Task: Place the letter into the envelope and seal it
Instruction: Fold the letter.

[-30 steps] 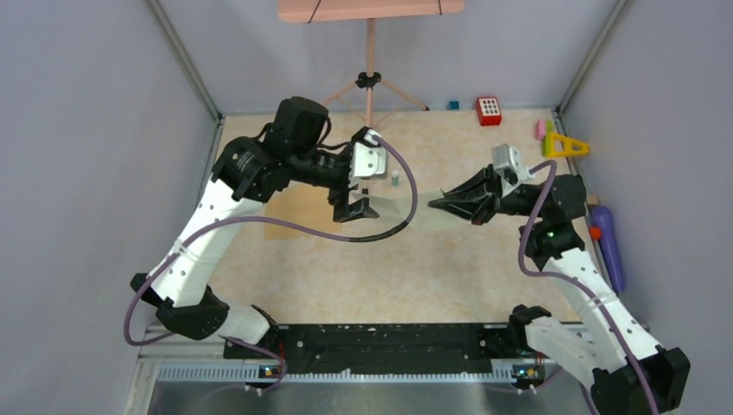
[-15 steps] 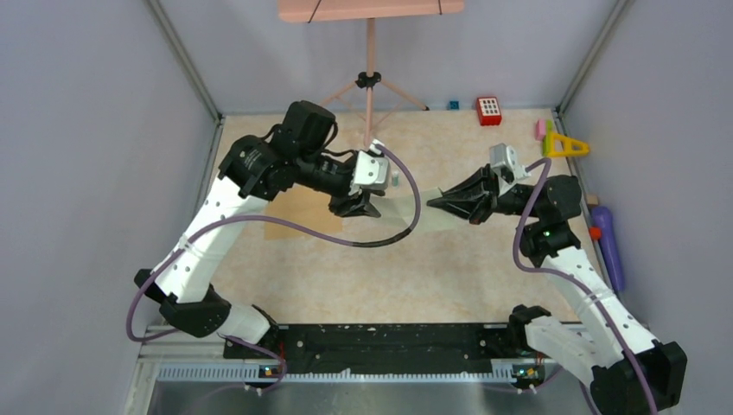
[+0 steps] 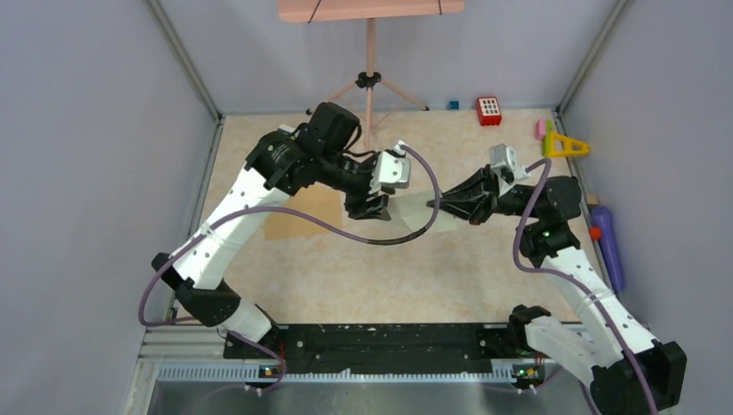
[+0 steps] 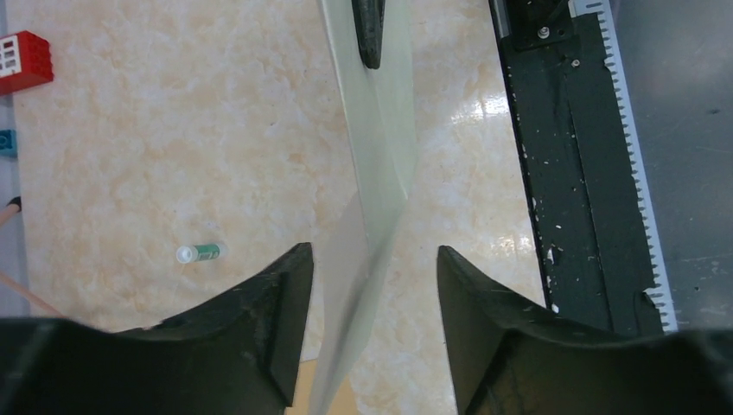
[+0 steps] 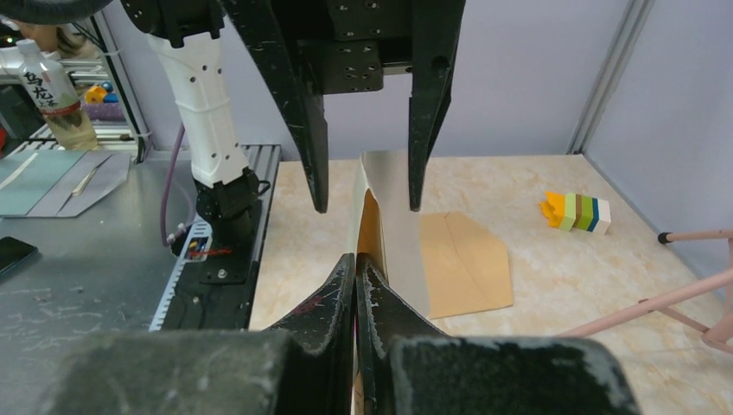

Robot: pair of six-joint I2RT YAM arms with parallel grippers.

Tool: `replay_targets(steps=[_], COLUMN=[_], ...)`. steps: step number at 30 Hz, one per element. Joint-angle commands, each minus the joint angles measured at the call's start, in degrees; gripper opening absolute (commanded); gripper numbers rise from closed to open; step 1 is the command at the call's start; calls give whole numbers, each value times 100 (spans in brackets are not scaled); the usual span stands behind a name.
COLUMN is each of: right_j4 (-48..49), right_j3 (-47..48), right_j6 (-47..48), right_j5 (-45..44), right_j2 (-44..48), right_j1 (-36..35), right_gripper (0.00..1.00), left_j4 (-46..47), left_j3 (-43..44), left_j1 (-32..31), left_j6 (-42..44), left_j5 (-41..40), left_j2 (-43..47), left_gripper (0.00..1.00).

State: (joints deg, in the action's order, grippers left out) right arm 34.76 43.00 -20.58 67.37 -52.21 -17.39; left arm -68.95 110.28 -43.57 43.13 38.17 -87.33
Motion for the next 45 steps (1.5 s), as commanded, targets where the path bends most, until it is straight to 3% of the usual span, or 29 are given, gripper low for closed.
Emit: replay_targets(steps=[1, 3, 7, 13, 16, 19, 21, 23, 26, 30, 37, 40, 41, 45], right_j4=[105, -56, -269, -366, -620, -1872, -3102, -4028, -4548, -4423, -3602, -3514, -3512, -3516], right_j3=[-38, -38, -38, -24, 60, 492, 1047, 1394, 1559, 1382, 631, 463, 447, 405], right_j6=[224, 399, 602, 732, 940, 1832, 2814, 3527, 3935, 3948, 3656, 3624, 3611, 3631], right_j5=[36, 26, -14, -40, -13, 59, -23, -49, 5, -53, 302, 171, 181, 348], right_j2=[6, 24, 70, 112, 127, 198, 245, 296, 372, 375, 223, 183, 152, 164], right_j1=[-40, -64, -75, -72, -73, -79, -64, -69, -61, -56, -91, -104, -108, -115], right_gripper=[0, 0, 0, 0, 2, 43, 58, 63, 66, 68, 82, 81, 77, 41], left_j4=[174, 131, -8, -107, -165, -197, -194, -188, -178, -217, -295, -354, -370, -383], left_j3=[327, 425, 578, 600, 578, 493, 386, 271, 105, -9, 188, 306, 334, 401], left_j1=[-159, -222, -312, -393, -421, -441, -450, -470, -536, -644, -714, -727, -735, -764], left_j6=[-104, -104, -81, -18, 11, 41, 79, 132, 217, 297, 301, 301, 301, 301], left_j5=[-141, -212, -234, -422, -474, -548, -605, -659, -851, -947, -930, -874, -881, -961], left_j2=[-213, -308, -428, -475, -494, -464, -408, -334, -268, -249, -389, -452, -470, -537], left_gripper=[54, 47, 43, 0, 0, 0, 0, 0, 0, 0, 0, 0, 0, 0])
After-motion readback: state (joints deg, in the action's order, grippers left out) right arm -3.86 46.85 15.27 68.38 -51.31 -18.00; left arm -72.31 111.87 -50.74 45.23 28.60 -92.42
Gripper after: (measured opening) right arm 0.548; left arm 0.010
